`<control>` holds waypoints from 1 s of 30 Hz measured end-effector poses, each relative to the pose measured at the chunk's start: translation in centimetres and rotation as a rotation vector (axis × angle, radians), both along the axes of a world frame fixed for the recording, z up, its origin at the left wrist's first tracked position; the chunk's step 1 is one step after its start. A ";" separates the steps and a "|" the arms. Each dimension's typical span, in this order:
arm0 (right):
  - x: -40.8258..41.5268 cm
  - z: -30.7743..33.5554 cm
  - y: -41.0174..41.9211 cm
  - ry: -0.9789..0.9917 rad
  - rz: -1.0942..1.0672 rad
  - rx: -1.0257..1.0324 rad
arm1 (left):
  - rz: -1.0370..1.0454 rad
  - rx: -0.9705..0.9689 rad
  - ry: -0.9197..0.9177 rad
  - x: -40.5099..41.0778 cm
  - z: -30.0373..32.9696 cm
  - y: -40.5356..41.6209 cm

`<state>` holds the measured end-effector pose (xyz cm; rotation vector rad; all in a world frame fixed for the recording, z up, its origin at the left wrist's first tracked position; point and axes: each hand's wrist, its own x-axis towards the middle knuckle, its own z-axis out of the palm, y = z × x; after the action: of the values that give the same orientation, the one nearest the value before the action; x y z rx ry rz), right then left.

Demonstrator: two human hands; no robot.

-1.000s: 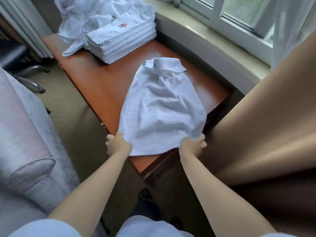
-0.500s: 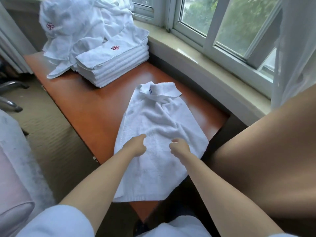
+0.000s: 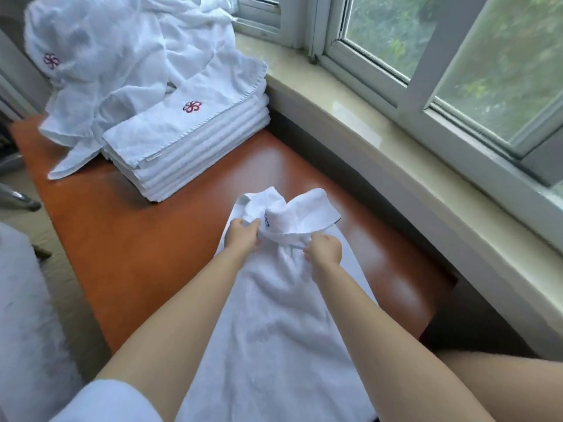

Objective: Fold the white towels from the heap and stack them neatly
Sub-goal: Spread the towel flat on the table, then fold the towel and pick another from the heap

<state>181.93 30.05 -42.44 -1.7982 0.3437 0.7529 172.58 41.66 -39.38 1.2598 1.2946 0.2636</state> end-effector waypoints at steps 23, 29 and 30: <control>4.4 4.6 5.9 0.137 -0.460 0.683 | 0.416 -0.420 -0.953 3.0 3.8 4.3; 2.5 5.0 0.7 0.230 -0.578 0.540 | 0.664 -0.375 -0.787 -3.3 2.4 2.1; 2.6 6.4 0.3 0.159 -0.564 0.602 | 0.660 -0.344 -0.807 -4.1 3.1 1.9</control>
<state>184.53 30.31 -36.03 -1.0054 0.6215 0.5173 168.51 43.58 -36.26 0.3140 0.9344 0.8761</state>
